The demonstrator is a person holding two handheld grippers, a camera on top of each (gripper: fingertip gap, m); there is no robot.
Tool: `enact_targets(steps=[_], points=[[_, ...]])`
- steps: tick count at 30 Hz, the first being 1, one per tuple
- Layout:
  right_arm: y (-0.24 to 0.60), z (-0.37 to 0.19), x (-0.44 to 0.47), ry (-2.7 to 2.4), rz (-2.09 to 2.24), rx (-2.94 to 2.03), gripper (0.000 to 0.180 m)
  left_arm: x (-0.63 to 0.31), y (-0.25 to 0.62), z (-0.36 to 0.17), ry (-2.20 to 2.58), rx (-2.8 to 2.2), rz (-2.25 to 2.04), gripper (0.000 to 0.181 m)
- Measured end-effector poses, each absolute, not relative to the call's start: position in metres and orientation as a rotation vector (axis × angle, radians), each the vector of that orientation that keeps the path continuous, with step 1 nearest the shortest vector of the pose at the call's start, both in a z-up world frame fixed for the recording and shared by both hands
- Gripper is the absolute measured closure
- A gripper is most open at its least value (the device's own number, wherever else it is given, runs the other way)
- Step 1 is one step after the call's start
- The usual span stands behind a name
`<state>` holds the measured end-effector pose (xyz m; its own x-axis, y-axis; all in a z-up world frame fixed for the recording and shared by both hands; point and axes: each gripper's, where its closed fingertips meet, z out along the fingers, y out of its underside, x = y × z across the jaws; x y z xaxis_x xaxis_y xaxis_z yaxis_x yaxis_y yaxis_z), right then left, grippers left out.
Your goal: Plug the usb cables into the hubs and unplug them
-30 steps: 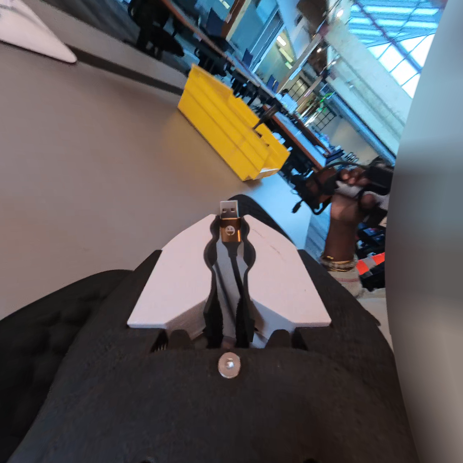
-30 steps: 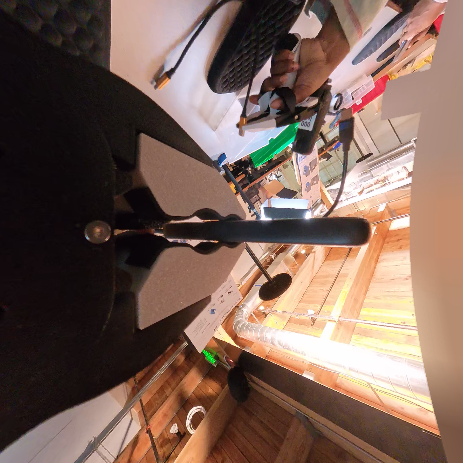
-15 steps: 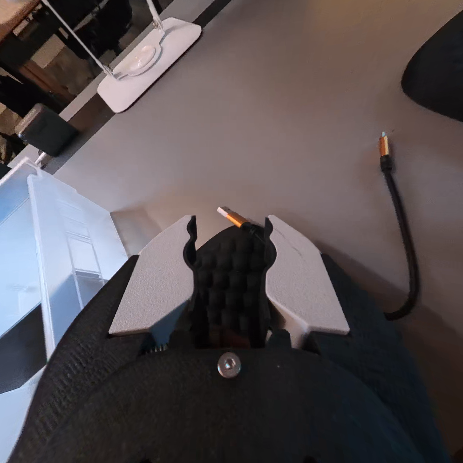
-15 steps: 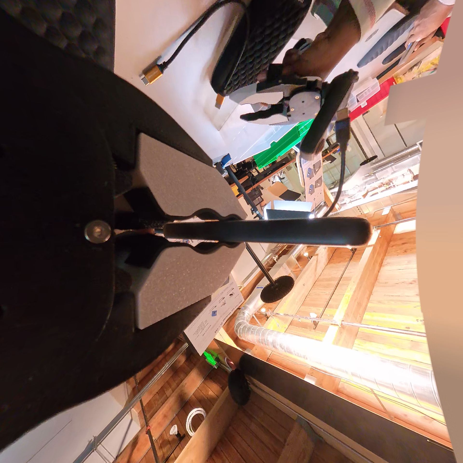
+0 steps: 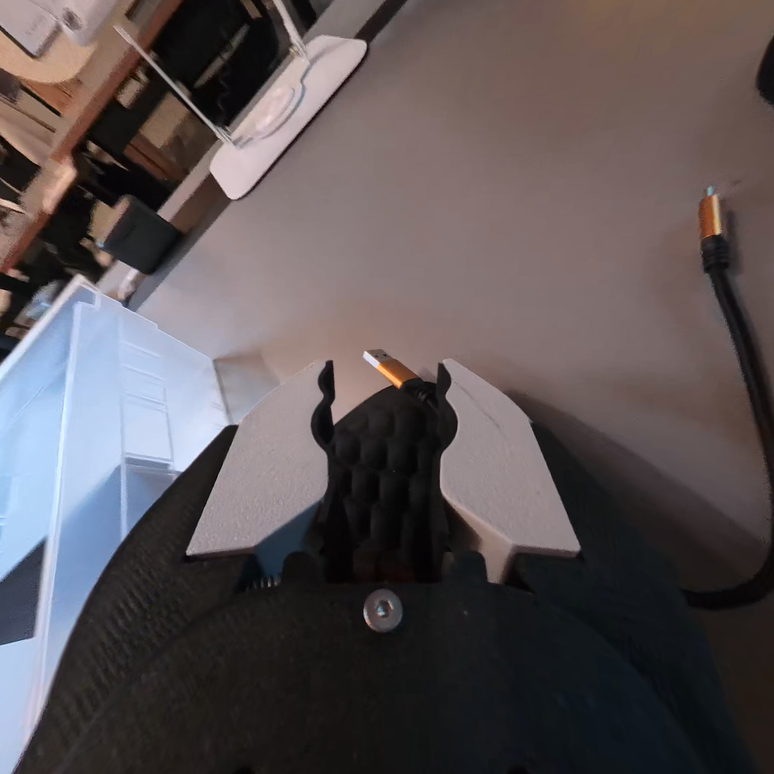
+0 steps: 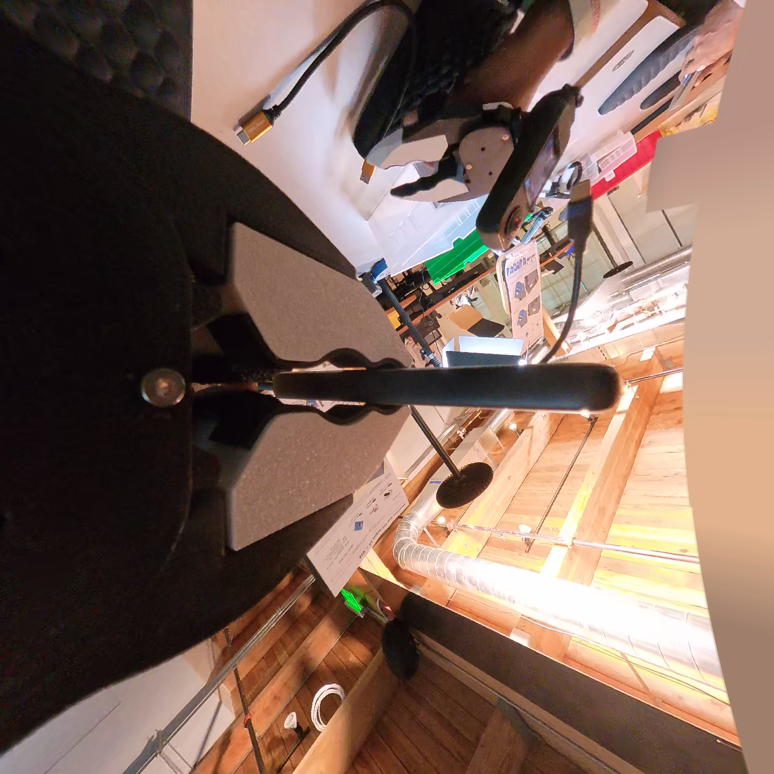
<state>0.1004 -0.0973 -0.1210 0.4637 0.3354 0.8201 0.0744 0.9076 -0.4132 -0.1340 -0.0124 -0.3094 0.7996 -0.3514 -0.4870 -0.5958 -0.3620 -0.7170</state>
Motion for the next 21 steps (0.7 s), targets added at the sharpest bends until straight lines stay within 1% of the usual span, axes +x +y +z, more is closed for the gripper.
enact_targets(steps=[2,4,6,7,12,16,21], points=[[-0.098,-0.121,0.099,-1.088,0.162,-0.425,0.168,-0.134,-0.012,-0.309,0.735,-1.95,0.41,0.135],[-0.096,-0.121,0.101,-1.083,0.164,-0.428,0.167,-0.133,-0.012,-0.313,0.775,-1.937,0.491,0.141],[-0.095,-0.122,0.103,-1.076,0.164,-0.433,0.168,-0.133,-0.011,-0.32,0.812,-1.963,0.554,0.144],[-0.094,-0.122,0.104,-1.072,0.164,-0.435,0.168,-0.132,-0.011,-0.321,0.814,-1.982,0.55,0.148],[-0.092,-0.122,0.109,-1.058,0.164,-0.447,0.168,-0.128,-0.014,-0.337,0.844,-2.132,0.442,0.164],[-0.091,-0.123,0.11,-1.063,0.145,-0.451,0.168,-0.127,-0.018,-0.334,0.852,-2.144,0.331,0.167],[-0.092,-0.123,0.112,-1.051,0.166,-0.449,0.168,-0.149,-0.05,-0.312,0.819,-2.221,0.175,0.167]])
